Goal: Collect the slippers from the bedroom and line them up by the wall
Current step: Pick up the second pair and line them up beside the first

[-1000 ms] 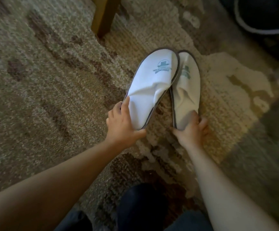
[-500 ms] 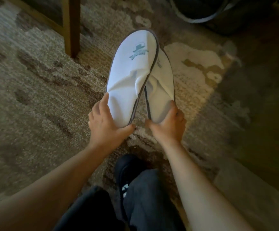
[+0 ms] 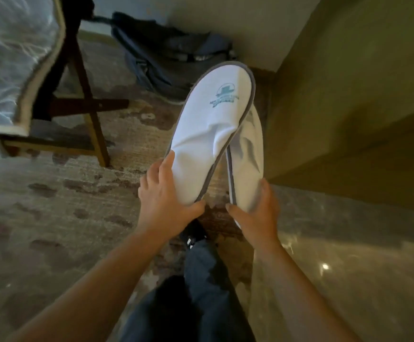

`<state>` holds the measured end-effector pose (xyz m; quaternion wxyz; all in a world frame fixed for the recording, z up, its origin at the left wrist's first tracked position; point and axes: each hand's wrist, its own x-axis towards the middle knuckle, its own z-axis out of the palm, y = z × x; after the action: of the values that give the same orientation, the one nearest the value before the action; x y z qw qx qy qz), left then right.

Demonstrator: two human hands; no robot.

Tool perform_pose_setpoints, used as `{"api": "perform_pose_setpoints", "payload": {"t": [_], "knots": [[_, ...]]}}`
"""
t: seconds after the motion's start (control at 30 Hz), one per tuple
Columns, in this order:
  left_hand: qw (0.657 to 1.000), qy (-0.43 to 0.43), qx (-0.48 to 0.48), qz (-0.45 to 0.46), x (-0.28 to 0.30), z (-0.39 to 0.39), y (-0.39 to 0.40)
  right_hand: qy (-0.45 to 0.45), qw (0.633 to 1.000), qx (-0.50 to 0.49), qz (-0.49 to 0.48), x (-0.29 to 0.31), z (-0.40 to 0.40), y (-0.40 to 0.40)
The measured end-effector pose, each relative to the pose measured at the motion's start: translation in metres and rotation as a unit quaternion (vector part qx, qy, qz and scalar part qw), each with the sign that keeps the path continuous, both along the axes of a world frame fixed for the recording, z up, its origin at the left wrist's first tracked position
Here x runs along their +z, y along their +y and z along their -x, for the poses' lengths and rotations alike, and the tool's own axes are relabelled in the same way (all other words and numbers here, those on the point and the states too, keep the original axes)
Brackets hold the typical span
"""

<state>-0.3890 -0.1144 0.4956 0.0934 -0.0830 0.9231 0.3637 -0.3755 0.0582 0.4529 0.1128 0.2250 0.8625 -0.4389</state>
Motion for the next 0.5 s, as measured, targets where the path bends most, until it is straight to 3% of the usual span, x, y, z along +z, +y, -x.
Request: {"api": "perform_pose_setpoints", "payload": {"t": [0.23, 0.5], "knots": [[0.990, 0.029, -0.141, 0.000, 0.117, -0.058, 0.092, 0.065, 0.985, -0.159, 0.010, 0.128, -0.097, 0.081], [0.953, 0.065, -0.292, -0.055, 0.201, -0.126, 0.273, 0.093, 0.946, -0.303, -0.063, 0.227, -0.215, 0.245]]}}
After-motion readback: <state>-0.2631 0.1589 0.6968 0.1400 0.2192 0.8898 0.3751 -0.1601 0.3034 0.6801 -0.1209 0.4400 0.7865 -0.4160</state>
